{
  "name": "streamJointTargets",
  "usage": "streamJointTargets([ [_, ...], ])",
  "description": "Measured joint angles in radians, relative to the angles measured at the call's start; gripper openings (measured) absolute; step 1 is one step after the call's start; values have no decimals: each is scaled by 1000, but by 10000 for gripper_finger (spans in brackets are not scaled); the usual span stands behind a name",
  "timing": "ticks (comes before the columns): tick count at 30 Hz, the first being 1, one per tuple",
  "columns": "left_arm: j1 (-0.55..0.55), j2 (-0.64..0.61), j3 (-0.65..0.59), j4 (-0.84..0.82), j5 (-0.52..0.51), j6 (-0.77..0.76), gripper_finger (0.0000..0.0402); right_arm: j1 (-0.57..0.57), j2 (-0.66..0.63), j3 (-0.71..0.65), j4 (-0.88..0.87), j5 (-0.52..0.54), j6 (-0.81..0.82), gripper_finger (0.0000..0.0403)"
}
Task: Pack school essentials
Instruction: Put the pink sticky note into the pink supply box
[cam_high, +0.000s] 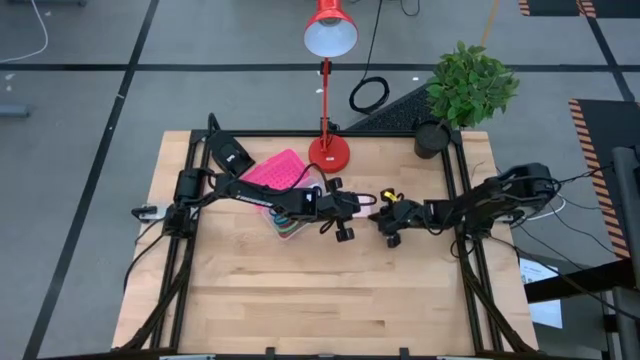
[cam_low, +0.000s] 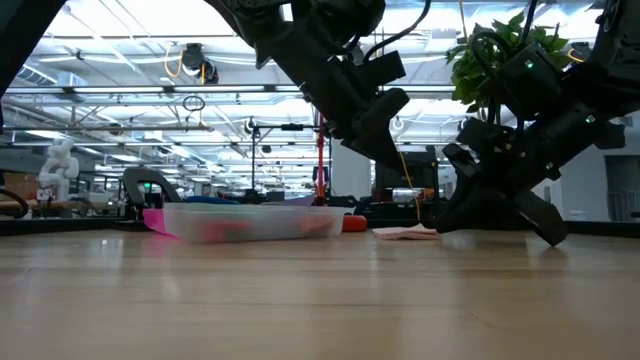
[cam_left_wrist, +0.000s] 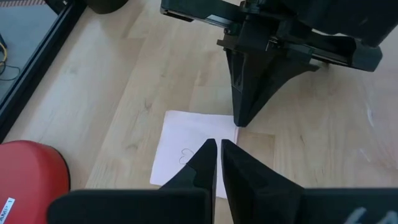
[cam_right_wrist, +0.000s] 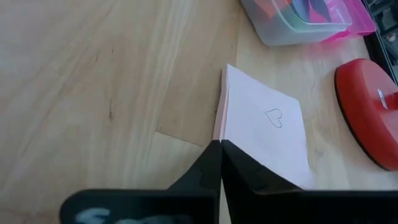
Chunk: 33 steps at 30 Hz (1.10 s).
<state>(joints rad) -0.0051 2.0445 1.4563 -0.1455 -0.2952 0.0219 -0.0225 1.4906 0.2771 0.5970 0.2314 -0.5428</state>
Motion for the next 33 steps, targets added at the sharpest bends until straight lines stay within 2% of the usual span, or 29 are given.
streamJointTargets([
  [7,-16,8,-1,23,25,43,41,17,-64,-3,-27,4,-7,0],
  [12,-26,58,2,103,33,77,102,18,-115,-3,-65,4,4,0],
  [14,-25,83,-4,77,18,82,129,18,-138,-2,-78,4,8,0],
  [16,-25,107,0,123,-1,86,153,18,-161,-1,-104,4,20,0],
  [20,-24,125,3,167,-39,85,183,18,-200,-1,-129,3,23,0],
  [33,-16,195,1,236,6,95,191,15,-232,-2,-140,5,33,0],
])
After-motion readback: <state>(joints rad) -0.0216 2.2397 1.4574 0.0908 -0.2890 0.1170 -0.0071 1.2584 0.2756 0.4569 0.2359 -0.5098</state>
